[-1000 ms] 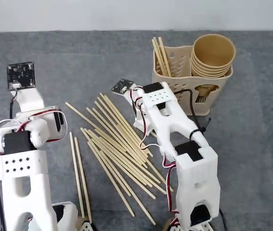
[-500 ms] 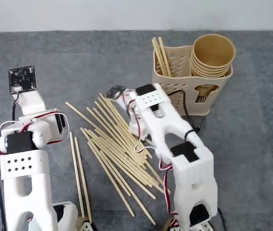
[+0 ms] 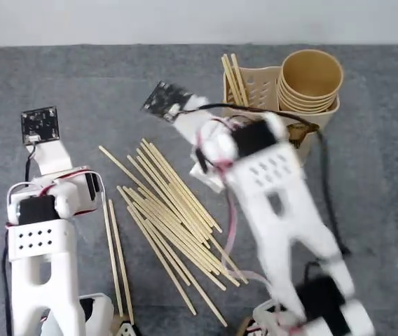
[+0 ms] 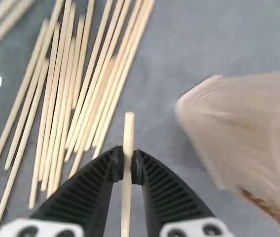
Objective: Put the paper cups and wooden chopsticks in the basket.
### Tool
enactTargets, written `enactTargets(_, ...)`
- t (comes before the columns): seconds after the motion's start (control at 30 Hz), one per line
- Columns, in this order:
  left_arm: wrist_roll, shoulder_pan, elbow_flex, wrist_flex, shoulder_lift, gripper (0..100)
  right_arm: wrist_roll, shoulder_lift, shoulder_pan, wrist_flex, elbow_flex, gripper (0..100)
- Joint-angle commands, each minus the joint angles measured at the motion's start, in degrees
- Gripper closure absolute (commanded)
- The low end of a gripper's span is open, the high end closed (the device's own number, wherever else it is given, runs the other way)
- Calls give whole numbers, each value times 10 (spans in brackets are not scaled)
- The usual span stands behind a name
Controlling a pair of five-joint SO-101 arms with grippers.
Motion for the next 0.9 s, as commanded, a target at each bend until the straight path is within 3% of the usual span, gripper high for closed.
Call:
enactTargets(0.0,5,16,14,-34,-18,900,2,-124,-3,-33,-26,991)
enactTargets(0.2,5,38,21,-34,-18,901,-14,-150,59,-121,-108,990)
enactTargets(0.53,5,37,54,-69,-18,902,-91,-138,101,-401,-120,990)
enactTargets(0.87,5,35,59,-68,-18,902,-117,-65,97,-480,-61,989)
